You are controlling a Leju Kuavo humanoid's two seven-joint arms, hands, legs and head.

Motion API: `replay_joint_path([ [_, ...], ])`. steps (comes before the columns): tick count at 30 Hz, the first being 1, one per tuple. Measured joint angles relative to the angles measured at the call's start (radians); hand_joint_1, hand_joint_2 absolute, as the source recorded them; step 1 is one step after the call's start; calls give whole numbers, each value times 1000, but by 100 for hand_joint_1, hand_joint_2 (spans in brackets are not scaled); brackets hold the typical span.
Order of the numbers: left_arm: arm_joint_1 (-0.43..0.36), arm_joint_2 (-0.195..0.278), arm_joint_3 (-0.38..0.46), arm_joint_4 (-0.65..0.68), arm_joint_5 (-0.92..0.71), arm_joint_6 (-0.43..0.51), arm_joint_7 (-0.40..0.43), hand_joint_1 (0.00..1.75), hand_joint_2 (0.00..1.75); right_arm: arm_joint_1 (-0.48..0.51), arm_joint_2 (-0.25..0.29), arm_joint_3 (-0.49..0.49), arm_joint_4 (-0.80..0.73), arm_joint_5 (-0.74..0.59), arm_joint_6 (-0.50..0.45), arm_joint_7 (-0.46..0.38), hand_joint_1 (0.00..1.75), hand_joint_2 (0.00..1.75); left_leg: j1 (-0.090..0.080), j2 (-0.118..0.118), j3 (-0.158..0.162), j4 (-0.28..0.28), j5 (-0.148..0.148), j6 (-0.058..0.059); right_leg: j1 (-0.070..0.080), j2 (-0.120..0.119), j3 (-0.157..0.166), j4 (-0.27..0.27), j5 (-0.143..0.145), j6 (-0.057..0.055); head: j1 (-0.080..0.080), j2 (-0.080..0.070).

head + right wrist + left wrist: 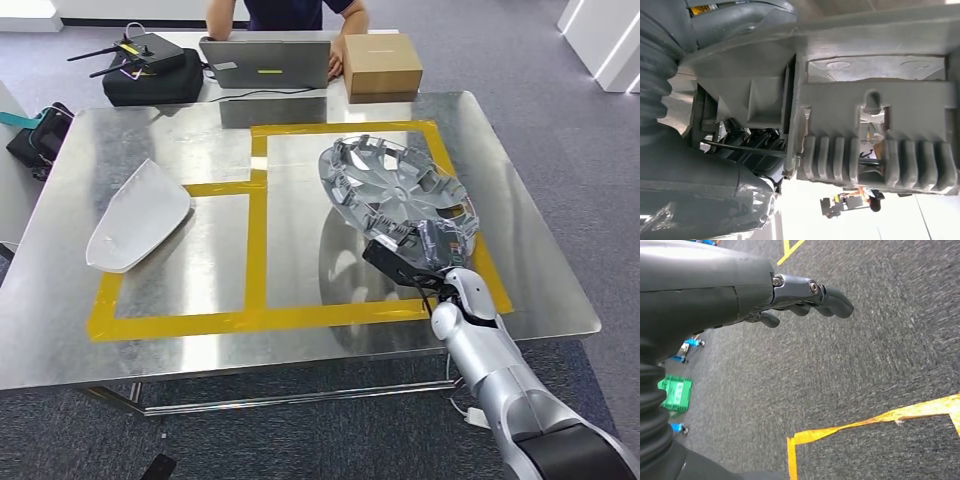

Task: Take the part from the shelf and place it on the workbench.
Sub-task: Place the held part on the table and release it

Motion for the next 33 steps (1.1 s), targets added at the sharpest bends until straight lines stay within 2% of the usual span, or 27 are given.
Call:
replay_joint_path([
  [3,-1,0,-6,0,-2,3,0,0,175,2,0,0,0,-1,3,-9,0,0,0,1,0,0,0,0,0,1,0,0,0,0,0,0],
  [5,-2,0,-7,0,1,4,-3,0,175,3,0,0,0,-3,4,-16,0,0,0,2,0,0,0,-1,0,2,0,0,0,0,0,0],
  [9,-2,0,-7,0,14,10,-22,0,0,8,0,0,0,-6,4,-22,0,0,0,2,1,0,-1,-1,0,2,0,0,0,0,0,0],
  [19,-4,0,-6,0,32,15,-37,0,0,39,-1,-1,-2,-15,16,-29,0,0,-1,2,0,1,-3,-1,0,2,11,-1,0,1,0,0],
  [24,-1,2,-6,0,40,12,-32,0,0,56,-1,-2,-2,-15,26,-27,0,0,-8,2,-1,6,-11,9,-6,3,13,-3,-1,11,0,0],
  [27,0,4,-5,0,45,10,-29,0,0,58,-1,-2,-2,-13,33,-28,0,0,-9,5,-1,8,-8,20,-10,4,11,-1,-2,21,0,0],
  [28,0,4,-5,0,48,9,-29,0,0,58,-1,-2,-2,-13,35,-28,0,0,-8,7,0,6,-5,24,-10,3,5,11,-11,22,0,0],
  [29,0,6,-5,0,49,8,-28,0,0,58,-2,-2,-2,-12,37,-28,0,0,-6,9,1,3,-4,28,-9,3,-11,44,-34,20,2,0],
  [30,0,6,-5,0,51,7,-27,0,0,58,-2,-1,-2,-12,39,-29,0,0,-5,11,2,1,-3,31,-7,2,-37,100,-67,18,4,0],
  [32,0,8,-5,0,53,5,-24,0,0,62,-3,-1,-2,-10,43,-30,0,0,-7,12,1,2,-4,34,-2,2,-106,253,-135,14,6,0],
  [33,1,8,-4,0,53,4,-24,0,0,65,-3,0,-2,-8,46,-30,0,0,-9,12,1,2,-4,35,1,2,-133,309,-150,12,6,0],
])
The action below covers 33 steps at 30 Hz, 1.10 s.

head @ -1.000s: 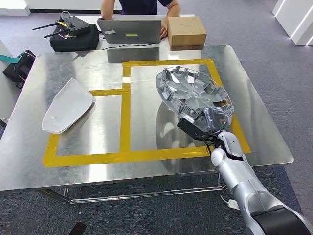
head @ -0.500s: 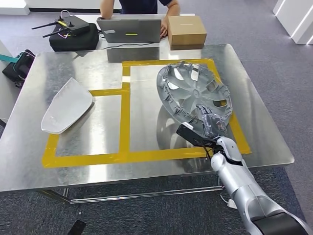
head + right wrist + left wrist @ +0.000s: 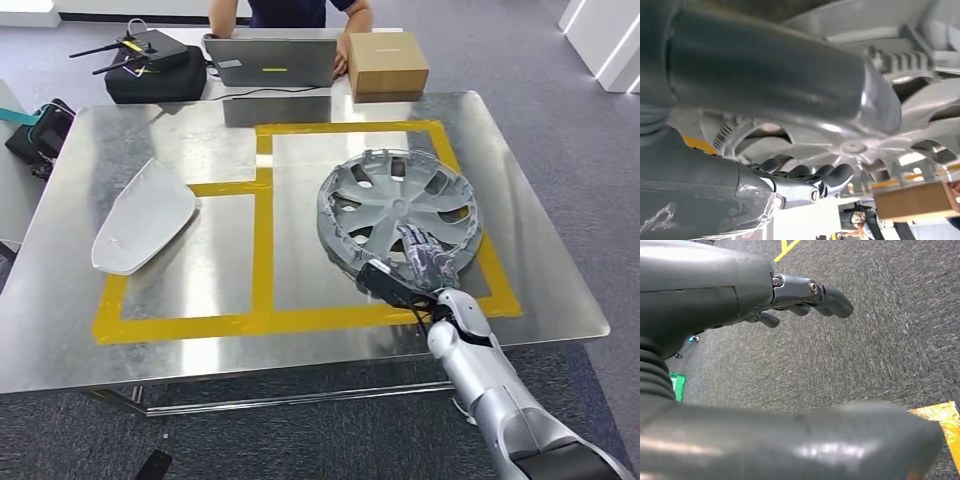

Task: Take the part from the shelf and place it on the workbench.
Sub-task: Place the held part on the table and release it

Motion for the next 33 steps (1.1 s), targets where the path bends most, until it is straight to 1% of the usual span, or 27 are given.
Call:
replay_joint_path([
  [1,1,0,0,0,1,-1,0,0,0,3,0,0,0,1,1,0,0,0,-1,0,0,1,0,0,2,0,-11,20,5,-2,0,0],
  [2,2,0,0,0,2,-1,0,0,0,4,-1,0,0,2,2,0,0,0,-2,0,0,2,0,0,4,0,-2,-3,30,-6,0,0],
  [4,3,0,1,0,4,-1,0,0,0,2,-1,0,0,4,3,0,0,0,-3,-1,-1,7,-1,-3,6,-1,62,-137,99,-14,0,0],
  [5,3,0,1,0,6,-2,0,0,0,0,-1,0,0,5,3,0,0,0,-4,-1,-3,10,0,-6,8,-1,96,-200,122,-17,0,0],
  [6,3,0,1,0,6,-2,0,0,0,-2,-1,0,0,5,3,-1,0,0,-5,-1,-6,13,2,-12,9,-1,117,-241,134,-19,0,0],
  [7,3,0,1,0,7,-2,0,0,0,-3,-1,0,0,6,3,-1,0,0,-5,-1,-9,14,5,-19,11,0,125,-258,135,-22,-1,0],
  [9,4,1,1,0,8,-3,0,0,0,-3,-1,0,0,6,4,-2,0,0,-4,-2,-13,15,13,-35,13,2,120,-258,142,-31,-1,0],
  [10,6,2,2,0,9,-3,0,0,0,-4,-1,0,-1,6,4,-2,0,0,-3,-2,-17,19,6,-42,11,2,116,-259,148,-39,-1,0],
  [11,7,2,2,0,9,-3,0,0,0,-5,-1,0,-1,7,4,-2,0,0,-1,-1,-27,38,-15,-49,9,2,110,-262,154,-48,-3,0],
  [13,7,2,3,0,12,-3,0,0,0,-6,-1,0,-1,8,4,-3,0,0,3,0,-70,144,-96,-64,7,1,93,-264,169,-59,-8,0],
  [14,7,1,3,0,13,-3,0,0,0,-6,-1,0,-1,9,4,-3,0,0,6,0,-97,217,-139,-70,7,0,83,-264,176,-60,-10,0],
  [15,7,0,3,0,14,-3,0,0,0,-4,-1,0,-1,9,4,-3,0,0,9,0,-116,279,-168,-74,6,0,73,-264,184,-59,-11,0],
  [16,7,1,4,0,16,-3,0,0,0,-3,-1,0,-1,8,4,-3,0,0,11,0,-120,312,-177,-78,6,-1,63,-263,191,-57,-10,0],
  [17,8,1,4,0,16,-3,0,0,0,-2,-1,0,-1,8,4,-3,0,0,14,0,-104,304,-166,-80,4,-1,53,-263,198,-54,-10,0],
  [18,8,1,5,0,17,-3,0,0,0,-1,-1,0,-1,8,4,-3,0,0,17,0,-68,258,-141,-83,1,-1,45,-263,205,-49,-10,0],
  [20,6,0,5,0,17,-3,0,0,0,-1,-2,0,-3,6,4,-3,0,0,24,-1,33,114,-102,-91,-1,0,30,-260,218,-36,-13,0],
  [21,5,0,5,0,17,-3,0,0,0,-2,-2,0,-5,6,4,-2,0,0,25,-4,67,60,-95,-89,-1,1,26,-259,225,-28,-13,0],
  [22,5,-1,5,0,17,-3,0,0,0,-3,-3,0,-7,6,4,-2,0,0,25,-7,85,30,-96,-84,1,2,23,-258,231,-22,-15,0],
  [24,6,-2,5,0,17,-2,1,0,0,-2,-4,0,-8,4,4,-1,0,0,22,-11,78,27,-94,-61,0,3,20,-261,245,-9,-13,0],
  [25,7,-2,5,0,17,-2,2,0,0,-1,-5,0,-8,4,5,0,0,0,21,-9,72,28,-89,-50,-1,2,15,-259,242,-5,-13,0],
  [26,7,-1,5,0,17,-1,3,0,0,1,-6,0,-8,3,5,0,0,0,20,-7,64,29,-82,-39,-3,1,5,-244,224,-2,-11,0],
  [27,7,-1,5,0,17,0,4,0,0,3,-7,1,-8,2,6,0,0,0,19,-6,55,29,-73,-28,-3,-1,-10,-208,190,0,-10,0],
  [29,8,0,5,0,17,2,4,0,0,4,-8,1,-8,-2,7,0,0,0,13,-5,33,29,-55,-13,2,-3,-52,-75,93,-3,-9,0],
  [30,9,0,5,0,17,2,4,0,0,5,-9,1,-8,-4,8,0,0,0,9,-5,20,30,-46,-10,5,-3,-69,-5,58,-5,-8,0],
  [31,10,-1,5,0,17,2,4,0,0,7,-10,0,-8,-6,10,0,0,0,4,-5,8,30,-36,-7,10,-2,-74,41,42,-10,-9,0],
  [32,11,-1,5,0,17,3,4,0,0,10,-10,0,-9,-8,11,0,0,0,0,-5,-4,31,-27,-6,15,-2,-61,51,47,-16,-9,0],
  [33,12,-2,5,0,17,4,4,0,0,11,-10,1,-9,-10,12,0,0,0,-4,-5,-14,31,-19,-5,21,-2,-30,22,68,-25,-9,0],
])
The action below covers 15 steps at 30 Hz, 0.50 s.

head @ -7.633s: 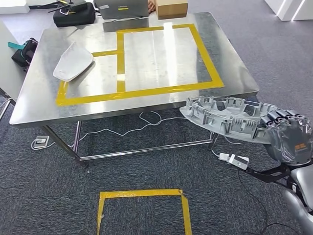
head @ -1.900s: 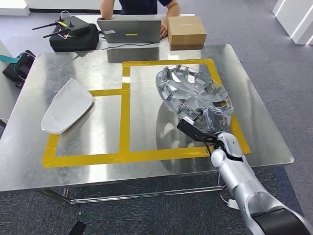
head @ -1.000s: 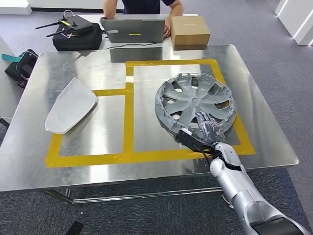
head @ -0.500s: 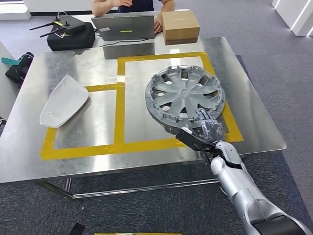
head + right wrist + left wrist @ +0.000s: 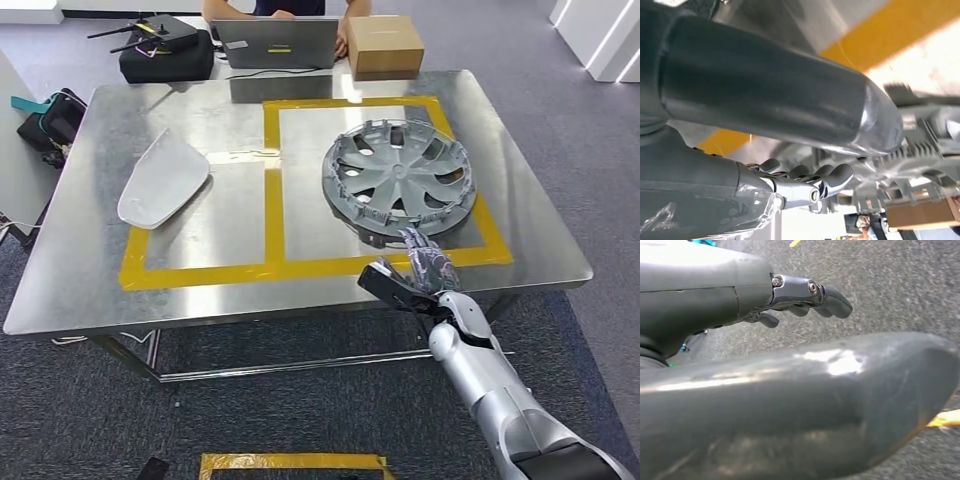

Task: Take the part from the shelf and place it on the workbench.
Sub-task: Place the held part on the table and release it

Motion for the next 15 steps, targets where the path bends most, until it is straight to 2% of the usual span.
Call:
replay_joint_path([
  [1,0,0,0,0,0,1,0,0,0,1,0,0,-2,-1,0,0,0,0,-3,0,-9,0,8,0,6,0,49,-62,23,-10,0,0],
  [3,0,-1,0,0,0,2,0,0,0,0,-2,0,-10,-3,0,-2,0,0,-10,0,-23,1,24,-3,15,1,152,-205,34,-27,-2,0],
  [4,0,-2,0,0,0,3,0,0,0,0,-3,0,-14,-4,0,-3,0,0,-10,1,-27,1,33,-6,18,1,178,-252,30,-31,-1,0],
  [5,0,-3,0,0,0,4,0,0,0,0,-5,0,-17,-6,0,-4,0,0,-9,1,-30,0,41,-11,21,2,187,-274,25,-33,0,0],
  [7,2,-4,0,0,0,6,0,0,0,4,-7,0,-19,-10,1,-7,0,0,-6,0,-34,-3,52,-22,21,1,176,-283,42,-37,3,0],
  [8,3,-4,1,0,0,7,0,0,0,6,-8,0,-19,-13,2,-9,0,0,-6,0,-40,5,38,-29,18,0,173,-288,54,-43,2,0],
  [9,5,-4,1,0,0,8,0,0,0,9,-9,0,-22,-16,4,-11,0,0,-6,0,-51,29,7,-36,14,-2,166,-294,68,-48,0,0],
  [10,5,-4,1,0,0,9,0,0,0,12,-9,0,-25,-18,5,-13,0,0,-3,1,-67,74,-41,-43,10,-3,156,-297,82,-51,-3,0],
  [11,5,-5,1,0,1,10,0,0,0,17,-10,0,-28,-20,7,-15,0,0,1,2,-86,137,-94,-50,8,-2,141,-298,96,-52,-6,0],
  [12,5,-6,1,0,1,10,0,0,0,22,-11,0,-30,-22,9,-17,0,0,6,3,-102,204,-134,-57,6,-3,125,-298,108,-50,-6,0],
  [13,4,-6,1,0,1,10,0,0,0,28,-13,0,-32,-24,11,-19,0,0,10,3,-109,257,-152,-62,4,-4,110,-297,119,-47,-6,0],
  [14,4,-6,1,0,2,11,0,0,0,34,-15,0,-33,-27,12,-21,0,0,13,3,-103,282,-147,-67,2,-5,95,-296,130,-44,-6,0],
  [15,4,-6,1,0,2,11,0,0,0,39,-17,0,-34,-29,13,-23,0,0,16,4,-80,273,-125,-71,-1,-6,80,-295,141,-40,-6,0],
])
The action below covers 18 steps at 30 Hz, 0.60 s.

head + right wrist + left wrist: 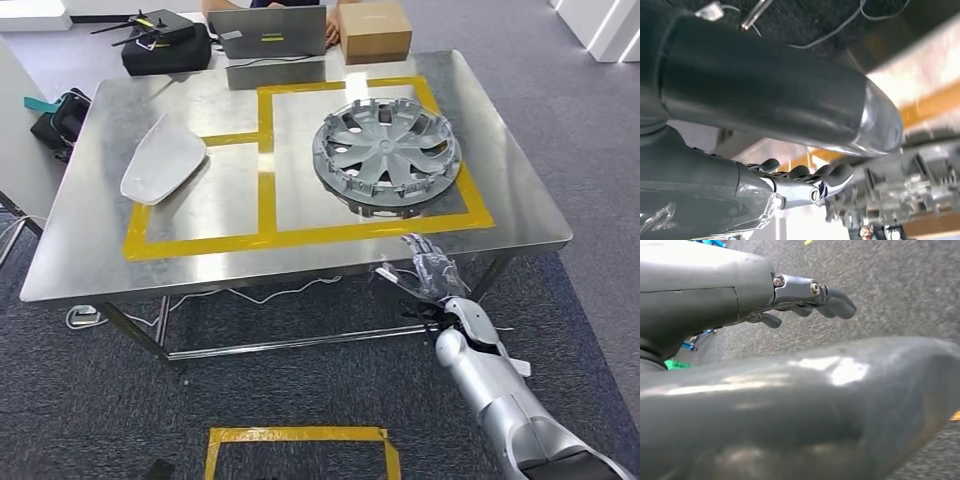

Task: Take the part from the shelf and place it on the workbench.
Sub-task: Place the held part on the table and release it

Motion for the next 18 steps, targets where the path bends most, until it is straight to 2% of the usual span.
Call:
replay_joint_path([
  [1,0,0,0,0,1,0,0,0,0,3,-2,0,-1,-2,1,-1,0,0,4,0,40,-42,26,-5,-3,-1,-15,3,11,5,0,0],
  [2,-1,-1,0,0,2,0,0,0,0,5,-5,0,-3,-4,1,-3,0,0,8,1,94,-106,41,-9,-5,0,-29,6,20,11,-1,0],
  [3,-2,-2,0,0,3,1,0,0,0,5,-9,0,-7,-6,1,-5,0,0,11,0,148,-179,40,-10,-6,-1,-41,12,28,18,-1,0],
  [4,-4,-3,0,0,4,1,0,0,0,6,-12,-1,-12,-7,1,-7,0,0,12,-1,186,-236,32,-5,-6,-1,-50,15,38,26,-1,0],
  [5,-5,-4,0,0,6,2,0,0,0,7,-16,-1,-15,-9,1,-10,0,0,11,-2,207,-270,22,4,-5,-1,-55,16,48,33,-2,0],
  [7,-3,-5,0,0,8,3,0,0,0,13,-22,-1,-18,-12,2,-16,0,0,7,-1,199,-280,27,28,-8,0,-60,12,68,46,-2,0],
  [8,-2,-5,1,0,9,3,1,0,0,19,-24,-1,-18,-14,3,-19,0,0,7,1,192,-279,35,38,-10,-1,-66,15,60,51,-1,0],
  [9,-1,-5,2,0,9,4,1,0,0,27,-26,-1,-20,-15,3,-21,0,0,7,3,182,-279,46,49,-11,0,-76,38,31,55,0,0],
  [10,-1,-5,2,0,10,5,2,0,0,33,-29,-1,-23,-17,3,-23,0,0,6,4,169,-280,58,57,-12,0,-91,84,-16,58,1,0],
  [12,-1,-5,3,0,10,6,3,0,0,42,-32,-1,-30,-19,3,-26,0,0,1,5,138,-279,83,66,-9,0,-127,225,-120,59,4,0],
  [13,0,-6,3,0,10,6,3,0,0,47,-34,-1,-33,-20,3,-27,0,0,-2,5,122,-279,95,67,-7,1,-137,289,-147,58,4,0],
  [14,0,-6,3,0,10,6,3,0,0,54,-36,-1,-37,-21,4,-28,0,0,-5,5,106,-278,108,67,-4,1,-132,324,-148,55,5,0],
  [15,1,-6,3,0,10,6,3,0,0,62,-37,-1,-42,-22,4,-29,0,0,-7,5,89,-278,120,67,-1,1,-110,325,-130,50,5,0],
  [16,1,-6,4,0,11,6,3,0,0,69,-40,-1,-47,-23,3,-29,0,0,-9,5,74,-277,132,67,2,1,-71,293,-105,44,5,0],
  [17,0,-6,4,0,11,7,3,0,0,73,-42,-1,-53,-23,3,-29,0,0,-10,5,62,-277,144,65,6,2,-17,233,-91,36,4,0],
  [18,0,-7,4,0,11,7,3,0,0,74,-44,-1,-59,-24,2,-30,0,0,-13,5,52,-275,154,63,11,2,45,156,-93,28,5,0],
])
